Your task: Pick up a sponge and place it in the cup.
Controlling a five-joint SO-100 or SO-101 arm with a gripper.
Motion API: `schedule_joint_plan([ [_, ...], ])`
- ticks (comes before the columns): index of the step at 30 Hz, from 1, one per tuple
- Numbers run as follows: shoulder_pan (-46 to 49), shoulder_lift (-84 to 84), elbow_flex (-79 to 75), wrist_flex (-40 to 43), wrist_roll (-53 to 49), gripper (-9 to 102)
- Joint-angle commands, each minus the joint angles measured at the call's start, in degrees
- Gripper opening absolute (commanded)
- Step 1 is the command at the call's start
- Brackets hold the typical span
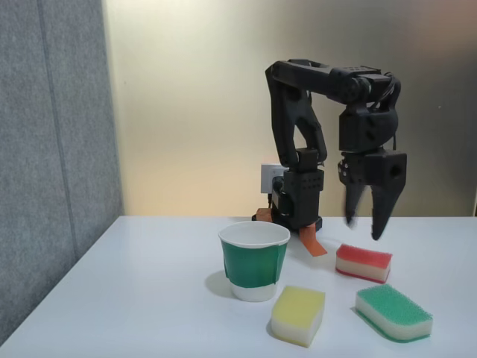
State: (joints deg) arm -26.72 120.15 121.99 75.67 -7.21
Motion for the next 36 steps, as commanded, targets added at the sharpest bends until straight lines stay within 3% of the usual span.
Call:
schedule_joint_plan([
  [1,-0.70,2.37,0.00,-0.09,-2.29,64],
  [5,-0.44,1.93,-0.26,-0.09,-2.11,53],
  [20,-0.62,-1.05,8.61,-14.15,-1.58,56],
  [36,-1.14,-5.27,12.13,-20.39,-1.67,55],
])
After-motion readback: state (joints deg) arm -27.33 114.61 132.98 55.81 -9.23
